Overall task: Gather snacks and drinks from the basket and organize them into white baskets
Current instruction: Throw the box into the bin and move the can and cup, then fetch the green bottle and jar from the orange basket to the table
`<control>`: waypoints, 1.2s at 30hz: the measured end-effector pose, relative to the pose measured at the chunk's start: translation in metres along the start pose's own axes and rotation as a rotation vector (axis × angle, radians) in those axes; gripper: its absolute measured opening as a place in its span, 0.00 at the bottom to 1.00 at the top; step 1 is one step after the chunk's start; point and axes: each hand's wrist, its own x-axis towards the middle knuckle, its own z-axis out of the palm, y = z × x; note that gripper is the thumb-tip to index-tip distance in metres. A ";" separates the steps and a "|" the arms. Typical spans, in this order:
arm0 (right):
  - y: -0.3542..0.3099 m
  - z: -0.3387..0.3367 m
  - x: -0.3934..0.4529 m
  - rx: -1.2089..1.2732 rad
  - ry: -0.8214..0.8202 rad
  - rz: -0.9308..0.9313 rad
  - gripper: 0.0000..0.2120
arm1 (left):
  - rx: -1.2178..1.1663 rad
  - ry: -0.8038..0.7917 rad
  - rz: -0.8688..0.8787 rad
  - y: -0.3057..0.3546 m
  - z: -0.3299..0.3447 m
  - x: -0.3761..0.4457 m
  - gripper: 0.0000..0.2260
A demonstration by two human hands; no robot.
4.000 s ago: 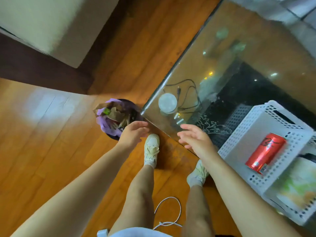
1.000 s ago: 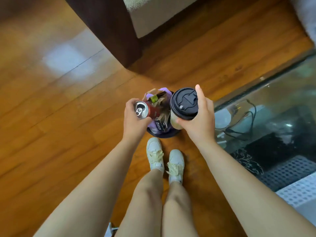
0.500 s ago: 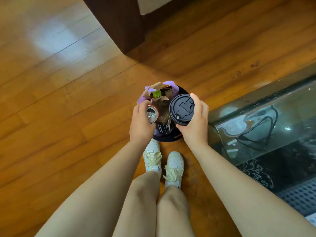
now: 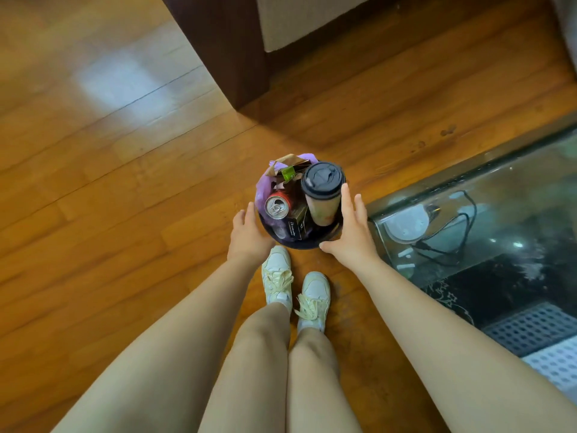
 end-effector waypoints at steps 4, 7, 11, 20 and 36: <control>-0.010 -0.026 -0.052 0.126 -0.087 0.102 0.39 | -0.060 -0.018 -0.053 0.002 -0.020 -0.053 0.36; -0.021 -0.048 -0.100 0.170 -0.183 0.177 0.23 | -0.174 -0.063 -0.105 0.003 -0.036 -0.103 0.29; -0.030 -0.069 -0.161 0.248 -0.207 0.226 0.18 | -0.384 -0.160 -0.187 0.001 -0.055 -0.170 0.19; -0.030 -0.095 -0.267 0.269 -0.160 0.311 0.10 | -0.676 -0.015 -0.178 -0.026 -0.091 -0.311 0.09; -0.200 -0.001 -0.280 -0.202 -0.409 0.096 0.06 | -1.434 0.421 -0.641 -0.243 -0.088 -0.418 0.11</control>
